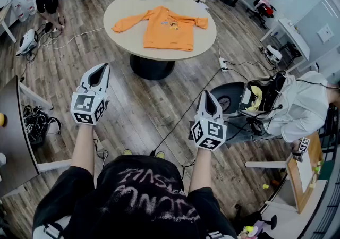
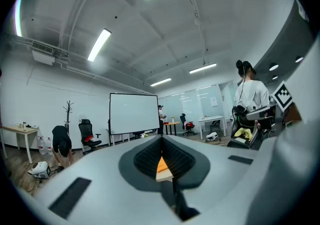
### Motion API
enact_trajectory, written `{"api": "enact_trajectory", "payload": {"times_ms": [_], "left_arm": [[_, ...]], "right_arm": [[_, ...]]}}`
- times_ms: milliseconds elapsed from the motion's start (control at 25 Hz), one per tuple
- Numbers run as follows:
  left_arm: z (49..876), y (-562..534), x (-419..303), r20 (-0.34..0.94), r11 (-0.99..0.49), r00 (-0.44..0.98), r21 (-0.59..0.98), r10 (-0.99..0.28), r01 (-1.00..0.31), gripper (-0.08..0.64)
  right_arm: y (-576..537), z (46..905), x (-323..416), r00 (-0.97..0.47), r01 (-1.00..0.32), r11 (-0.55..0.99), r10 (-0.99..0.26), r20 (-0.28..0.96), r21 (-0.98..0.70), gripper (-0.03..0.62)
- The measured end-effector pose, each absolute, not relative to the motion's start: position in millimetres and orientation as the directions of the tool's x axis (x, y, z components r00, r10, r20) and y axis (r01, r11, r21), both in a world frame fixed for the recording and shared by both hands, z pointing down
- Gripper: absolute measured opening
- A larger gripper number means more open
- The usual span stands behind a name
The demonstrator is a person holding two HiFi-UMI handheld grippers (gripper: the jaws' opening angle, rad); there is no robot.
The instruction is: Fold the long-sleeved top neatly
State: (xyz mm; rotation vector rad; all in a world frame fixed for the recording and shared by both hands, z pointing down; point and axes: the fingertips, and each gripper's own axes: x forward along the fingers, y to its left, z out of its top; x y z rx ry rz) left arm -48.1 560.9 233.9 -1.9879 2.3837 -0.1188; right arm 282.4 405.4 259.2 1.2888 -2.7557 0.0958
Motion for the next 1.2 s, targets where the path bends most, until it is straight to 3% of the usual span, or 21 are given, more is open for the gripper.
{"api": "enact_trajectory", "payload": {"times_ms": [1200], "left_arm": [[244.5, 576.9, -43.6, 0.049, 0.174, -0.179, -0.085, -0.983, -0.981, 0.008]], "right_arm": [[430.7, 260.4, 279.9, -0.645, -0.762, 0.647, -0.756, 0.112, -0.025, 0.005]]}}
